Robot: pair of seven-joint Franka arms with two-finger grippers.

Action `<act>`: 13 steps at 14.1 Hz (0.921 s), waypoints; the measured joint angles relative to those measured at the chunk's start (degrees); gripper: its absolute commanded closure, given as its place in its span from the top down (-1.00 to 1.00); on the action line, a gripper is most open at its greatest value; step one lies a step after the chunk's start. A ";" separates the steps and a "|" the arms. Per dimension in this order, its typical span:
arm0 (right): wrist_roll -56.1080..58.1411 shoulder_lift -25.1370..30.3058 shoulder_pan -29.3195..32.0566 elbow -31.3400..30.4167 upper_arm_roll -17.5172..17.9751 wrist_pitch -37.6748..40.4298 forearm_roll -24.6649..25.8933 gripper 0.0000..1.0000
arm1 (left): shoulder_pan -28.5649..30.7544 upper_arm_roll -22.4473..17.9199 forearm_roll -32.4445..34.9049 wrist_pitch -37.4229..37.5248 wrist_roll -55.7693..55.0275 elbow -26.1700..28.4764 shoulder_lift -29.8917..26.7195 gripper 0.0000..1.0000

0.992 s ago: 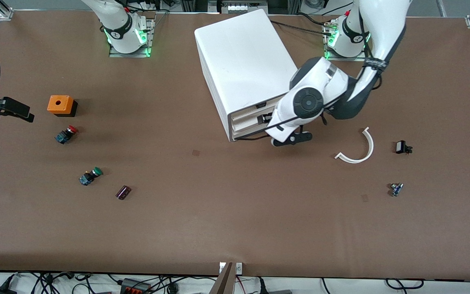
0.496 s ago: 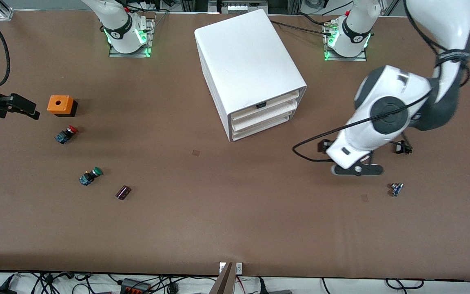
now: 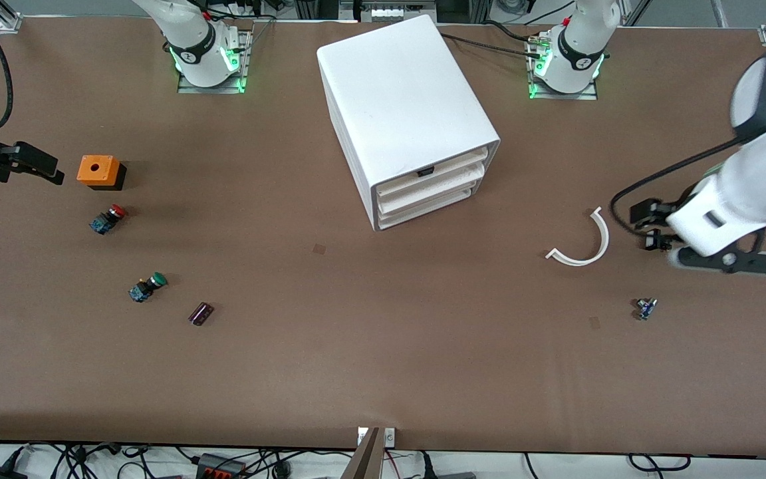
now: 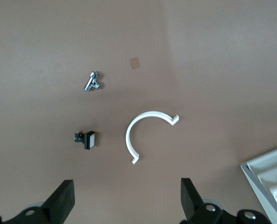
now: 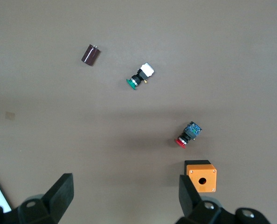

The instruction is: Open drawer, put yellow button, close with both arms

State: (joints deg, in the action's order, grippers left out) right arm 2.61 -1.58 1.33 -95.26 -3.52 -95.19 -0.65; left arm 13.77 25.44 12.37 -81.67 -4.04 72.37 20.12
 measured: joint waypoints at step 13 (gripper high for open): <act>0.00 0.09 -0.06 -0.05 0.31 0.01 0.00 1.00 | -14.45 -22.61 -11.57 -13.40 2.67 28.08 -22.75 1.00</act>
State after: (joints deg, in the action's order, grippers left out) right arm 2.61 -1.49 1.28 -95.31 -3.21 -95.18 -0.65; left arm -0.68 2.83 0.80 -95.08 -1.37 100.45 -2.63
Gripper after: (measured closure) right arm 0.000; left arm 0.000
